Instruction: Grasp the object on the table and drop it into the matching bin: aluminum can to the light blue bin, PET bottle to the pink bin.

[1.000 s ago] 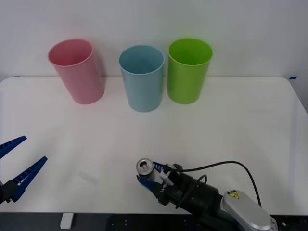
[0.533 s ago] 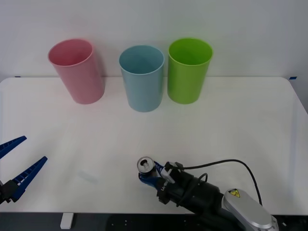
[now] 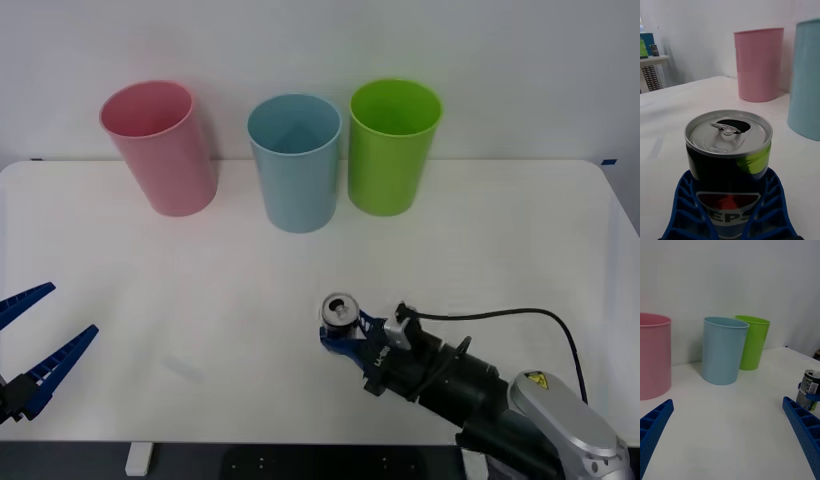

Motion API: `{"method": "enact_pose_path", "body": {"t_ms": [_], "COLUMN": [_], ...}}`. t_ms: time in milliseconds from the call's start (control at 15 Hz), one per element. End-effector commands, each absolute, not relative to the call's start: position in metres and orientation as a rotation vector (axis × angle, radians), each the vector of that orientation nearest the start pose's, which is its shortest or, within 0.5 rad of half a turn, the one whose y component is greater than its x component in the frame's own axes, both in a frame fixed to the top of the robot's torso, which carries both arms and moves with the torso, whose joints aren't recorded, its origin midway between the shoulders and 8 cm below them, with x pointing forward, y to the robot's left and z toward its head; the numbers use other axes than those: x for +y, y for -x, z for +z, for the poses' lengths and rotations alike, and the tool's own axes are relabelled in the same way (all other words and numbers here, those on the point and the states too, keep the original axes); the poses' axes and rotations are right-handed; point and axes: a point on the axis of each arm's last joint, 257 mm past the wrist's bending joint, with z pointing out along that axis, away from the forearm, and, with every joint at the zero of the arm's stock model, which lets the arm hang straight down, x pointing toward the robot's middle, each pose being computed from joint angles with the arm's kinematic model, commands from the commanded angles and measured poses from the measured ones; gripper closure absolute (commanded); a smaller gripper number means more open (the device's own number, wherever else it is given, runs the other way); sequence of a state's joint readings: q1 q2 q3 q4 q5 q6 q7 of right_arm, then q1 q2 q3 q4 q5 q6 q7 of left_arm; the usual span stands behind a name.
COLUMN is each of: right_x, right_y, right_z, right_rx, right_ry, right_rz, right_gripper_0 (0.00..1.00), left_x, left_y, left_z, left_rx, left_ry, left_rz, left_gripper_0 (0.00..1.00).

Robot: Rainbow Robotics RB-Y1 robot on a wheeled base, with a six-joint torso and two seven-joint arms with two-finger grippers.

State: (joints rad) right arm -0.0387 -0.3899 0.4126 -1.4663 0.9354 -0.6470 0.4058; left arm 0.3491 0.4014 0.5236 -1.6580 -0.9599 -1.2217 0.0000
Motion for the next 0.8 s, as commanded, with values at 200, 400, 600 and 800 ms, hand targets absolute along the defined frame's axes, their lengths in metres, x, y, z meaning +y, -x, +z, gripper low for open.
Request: {"method": "enact_pose_path", "body": {"t_ms": [200,400,600,800], "right_x": [-0.049,-0.063,-0.083,-0.092], "right_y": [-0.428,-0.433,-0.438,-0.439], "right_z": [-0.207,-0.172,-0.131,-0.098], "right_rx": [1.362,1.33,1.303,1.284], "right_ry": [0.735,0.699,0.651,0.631], "right_rz": [0.774,0.8,0.825,0.86], "right_gripper_0": [1.0,1.0,1.0,1.0], "left_x": [0.33,0.33,0.33,0.33], "left_y": [-0.342,-0.342,-0.342,-0.342], "left_z": [-0.169,-0.169,-0.169,-0.169], "left_rx": [1.441,1.441,1.441,1.441], "left_ry": [-0.465,-0.465,-0.465,-0.465], "left_rz": [-0.567,-0.567,-0.567,-0.567], "left_gripper_0": [0.0,0.0,0.0,0.0]}}
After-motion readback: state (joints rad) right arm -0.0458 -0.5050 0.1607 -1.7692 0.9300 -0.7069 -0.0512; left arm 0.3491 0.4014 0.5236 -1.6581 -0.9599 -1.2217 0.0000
